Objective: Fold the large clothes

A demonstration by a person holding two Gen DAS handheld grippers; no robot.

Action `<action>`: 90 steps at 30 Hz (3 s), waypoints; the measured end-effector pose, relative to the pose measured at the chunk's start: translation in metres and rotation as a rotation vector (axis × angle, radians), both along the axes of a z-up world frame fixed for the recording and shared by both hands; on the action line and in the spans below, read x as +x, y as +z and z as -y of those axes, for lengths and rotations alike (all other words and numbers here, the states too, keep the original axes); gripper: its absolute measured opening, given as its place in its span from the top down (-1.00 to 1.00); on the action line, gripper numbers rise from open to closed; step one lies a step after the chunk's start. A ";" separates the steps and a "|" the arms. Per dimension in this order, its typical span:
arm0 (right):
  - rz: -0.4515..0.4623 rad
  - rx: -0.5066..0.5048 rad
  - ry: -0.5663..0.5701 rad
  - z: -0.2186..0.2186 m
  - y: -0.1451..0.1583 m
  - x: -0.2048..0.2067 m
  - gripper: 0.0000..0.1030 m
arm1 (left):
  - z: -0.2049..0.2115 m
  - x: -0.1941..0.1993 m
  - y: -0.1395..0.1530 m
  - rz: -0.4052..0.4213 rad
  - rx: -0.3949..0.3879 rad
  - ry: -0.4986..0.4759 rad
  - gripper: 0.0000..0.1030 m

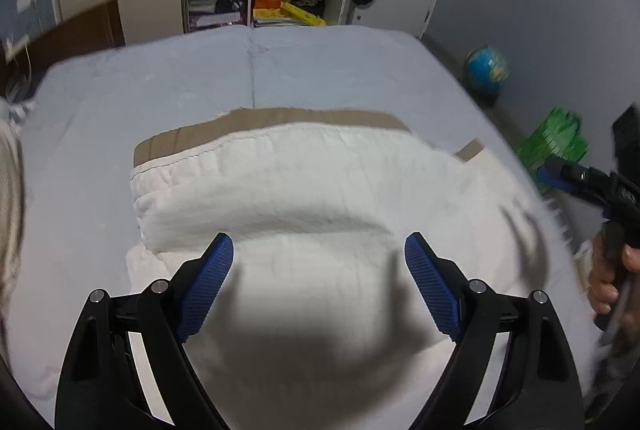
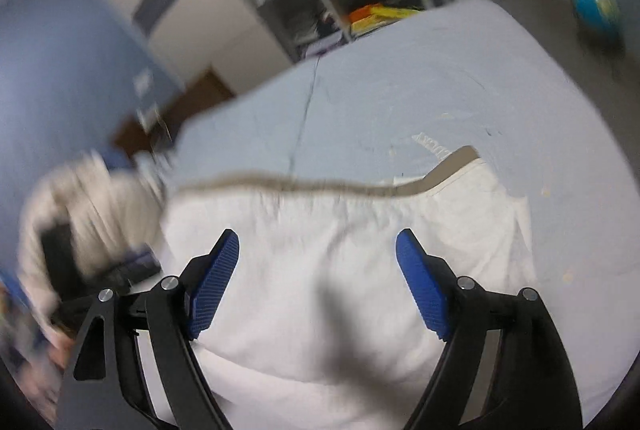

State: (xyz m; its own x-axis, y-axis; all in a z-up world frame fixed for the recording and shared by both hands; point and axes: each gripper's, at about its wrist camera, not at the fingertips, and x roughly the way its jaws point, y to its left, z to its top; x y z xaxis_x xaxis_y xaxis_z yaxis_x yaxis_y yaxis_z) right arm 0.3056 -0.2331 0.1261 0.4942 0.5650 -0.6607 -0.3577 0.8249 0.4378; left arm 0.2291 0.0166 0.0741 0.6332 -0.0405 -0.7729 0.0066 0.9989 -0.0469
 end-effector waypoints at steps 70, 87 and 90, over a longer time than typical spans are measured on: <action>0.070 -0.249 -0.012 -0.067 -0.070 0.080 -0.82 | -0.022 0.089 -0.042 0.018 0.075 0.083 -0.84; -0.116 -0.267 -0.062 -0.042 -0.108 0.121 -0.84 | -0.071 0.108 -0.080 -0.166 -0.116 0.133 -0.89; -0.091 -0.227 -0.098 -0.017 -0.096 0.101 -0.84 | -0.082 0.072 -0.070 -0.122 -0.119 0.133 -0.87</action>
